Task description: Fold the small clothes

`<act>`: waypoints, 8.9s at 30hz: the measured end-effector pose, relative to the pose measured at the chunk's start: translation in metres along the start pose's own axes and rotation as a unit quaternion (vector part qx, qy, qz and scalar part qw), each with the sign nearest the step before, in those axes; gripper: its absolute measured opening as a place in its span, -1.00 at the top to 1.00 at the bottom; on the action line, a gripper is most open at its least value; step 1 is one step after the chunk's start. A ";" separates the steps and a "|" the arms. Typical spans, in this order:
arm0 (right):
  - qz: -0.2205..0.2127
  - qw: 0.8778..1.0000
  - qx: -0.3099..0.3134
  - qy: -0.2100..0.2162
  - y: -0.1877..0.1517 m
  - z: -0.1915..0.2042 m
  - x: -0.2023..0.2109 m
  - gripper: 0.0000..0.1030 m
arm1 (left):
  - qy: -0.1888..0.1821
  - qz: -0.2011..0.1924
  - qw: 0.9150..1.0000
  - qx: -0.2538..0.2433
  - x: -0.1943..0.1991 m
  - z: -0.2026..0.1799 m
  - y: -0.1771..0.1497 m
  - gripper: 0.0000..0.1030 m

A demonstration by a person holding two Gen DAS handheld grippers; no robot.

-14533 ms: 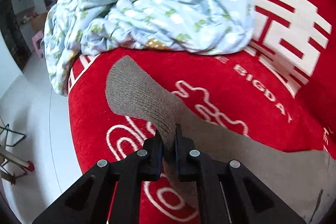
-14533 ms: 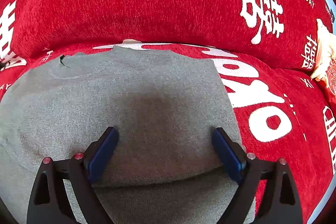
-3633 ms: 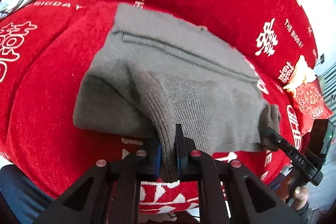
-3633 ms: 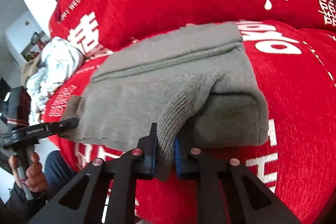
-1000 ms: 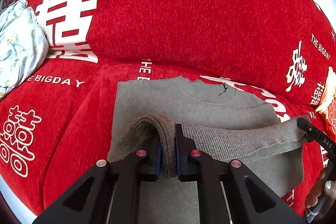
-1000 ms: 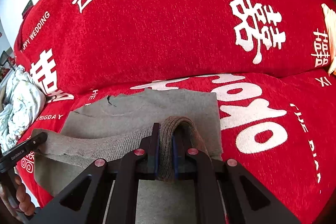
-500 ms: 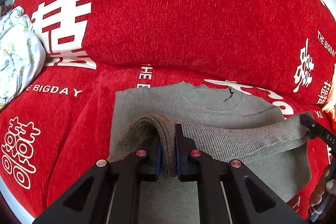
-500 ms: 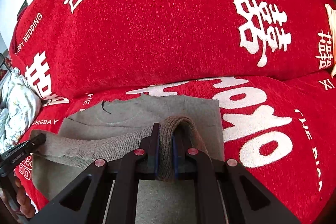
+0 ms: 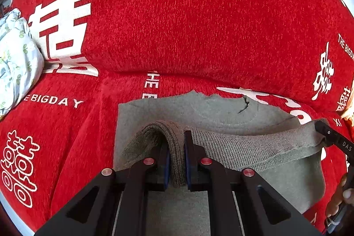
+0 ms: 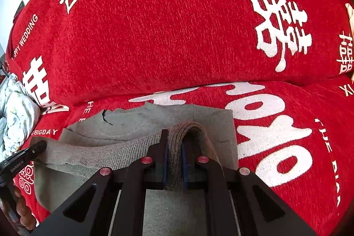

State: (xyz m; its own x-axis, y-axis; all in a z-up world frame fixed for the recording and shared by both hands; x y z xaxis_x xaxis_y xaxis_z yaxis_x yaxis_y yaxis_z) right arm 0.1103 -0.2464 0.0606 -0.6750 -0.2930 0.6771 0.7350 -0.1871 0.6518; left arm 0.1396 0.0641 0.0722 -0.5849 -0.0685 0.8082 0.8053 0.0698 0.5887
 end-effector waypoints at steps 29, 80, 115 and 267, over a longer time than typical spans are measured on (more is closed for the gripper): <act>0.022 0.999 -0.029 -0.016 0.014 -0.017 -0.043 0.79 | 0.000 0.049 0.999 -0.004 -0.059 -0.009 0.021 0.77; 0.102 0.992 0.052 -0.044 -0.001 -0.015 -0.117 -0.59 | -0.002 0.080 0.996 -0.028 -0.127 -0.009 0.016 -0.52; 0.072 0.989 0.106 -0.077 -0.125 0.019 0.005 -0.64 | 0.036 0.028 0.998 -0.033 0.003 0.021 -0.110 -0.52; 0.160 0.963 0.034 0.216 0.046 0.069 -0.060 0.56 | -0.080 0.003 0.986 -0.150 0.092 -0.124 -0.081 0.79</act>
State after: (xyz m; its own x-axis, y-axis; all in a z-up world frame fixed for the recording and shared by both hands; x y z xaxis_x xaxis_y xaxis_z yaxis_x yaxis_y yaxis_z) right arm 0.1801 -0.1728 0.0741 -0.3148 -0.6910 0.6507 0.8845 0.0350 0.4652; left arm 0.0326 -0.0714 0.0968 -0.5688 0.0897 0.8176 0.7872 -0.2286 0.5728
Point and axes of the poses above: each gripper's, at about its wrist camera, not at the fingertips, and x roughly against the way its jaws point, z to its left, y to its top, the point moved 3 cm from there along -x, roughly the way its jaws point, and after that the axes turned 9 degrees about y, right-handed, at the moved point
